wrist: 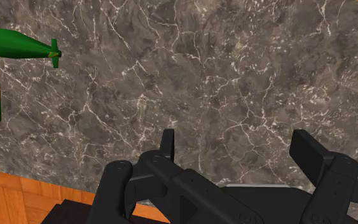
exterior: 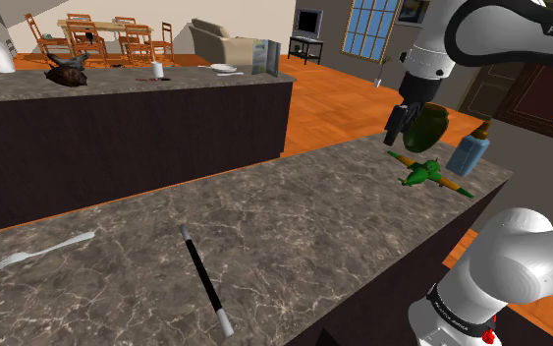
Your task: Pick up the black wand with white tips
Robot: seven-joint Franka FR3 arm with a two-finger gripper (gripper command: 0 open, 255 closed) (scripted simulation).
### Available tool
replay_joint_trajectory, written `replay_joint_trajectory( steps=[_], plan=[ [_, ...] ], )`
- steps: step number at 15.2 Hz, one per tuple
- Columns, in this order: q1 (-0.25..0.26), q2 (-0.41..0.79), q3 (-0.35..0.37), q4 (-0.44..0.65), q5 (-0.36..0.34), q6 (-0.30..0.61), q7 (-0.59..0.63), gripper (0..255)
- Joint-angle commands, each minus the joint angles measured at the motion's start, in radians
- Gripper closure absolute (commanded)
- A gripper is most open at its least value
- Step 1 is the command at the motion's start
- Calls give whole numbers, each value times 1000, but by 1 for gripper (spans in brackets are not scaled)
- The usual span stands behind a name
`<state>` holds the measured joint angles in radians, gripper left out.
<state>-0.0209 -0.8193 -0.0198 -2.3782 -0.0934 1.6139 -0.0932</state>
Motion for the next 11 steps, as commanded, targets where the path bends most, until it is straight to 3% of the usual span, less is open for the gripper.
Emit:
replay_joint_trajectory(
  steps=[1,11],
  plan=[
    [0,0,0,0,0,0,0,0],
    [66,83,206,-94,137,170,255,0]
  ],
)
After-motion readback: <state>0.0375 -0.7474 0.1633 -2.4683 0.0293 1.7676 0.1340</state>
